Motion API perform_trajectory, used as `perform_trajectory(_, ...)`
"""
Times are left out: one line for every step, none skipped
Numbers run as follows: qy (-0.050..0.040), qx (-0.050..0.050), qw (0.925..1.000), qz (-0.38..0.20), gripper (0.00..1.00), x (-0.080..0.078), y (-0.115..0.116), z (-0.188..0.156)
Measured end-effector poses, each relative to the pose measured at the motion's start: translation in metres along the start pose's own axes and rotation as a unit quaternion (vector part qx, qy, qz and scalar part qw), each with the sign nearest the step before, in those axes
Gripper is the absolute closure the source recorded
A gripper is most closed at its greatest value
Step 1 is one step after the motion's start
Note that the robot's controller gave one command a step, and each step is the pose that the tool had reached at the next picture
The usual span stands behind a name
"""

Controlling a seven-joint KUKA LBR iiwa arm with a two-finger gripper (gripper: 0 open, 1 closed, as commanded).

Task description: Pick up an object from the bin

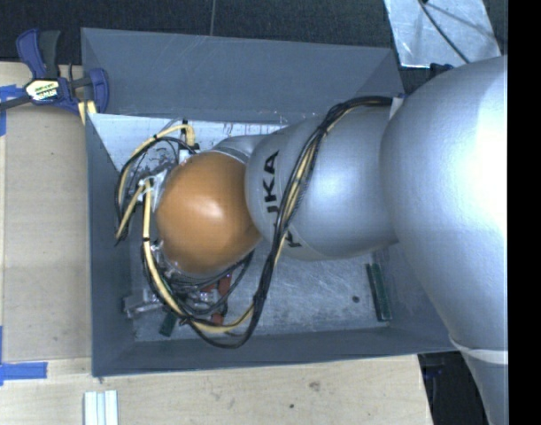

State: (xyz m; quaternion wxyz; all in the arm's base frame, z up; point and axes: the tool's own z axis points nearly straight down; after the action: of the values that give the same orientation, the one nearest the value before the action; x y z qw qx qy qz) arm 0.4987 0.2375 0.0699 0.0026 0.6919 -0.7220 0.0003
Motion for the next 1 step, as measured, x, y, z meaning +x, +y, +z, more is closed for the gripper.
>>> perform_trajectory(-0.0010, 0.000, 1.0000, 0.000, 1.00, -0.0014, 0.0006, -0.0002)
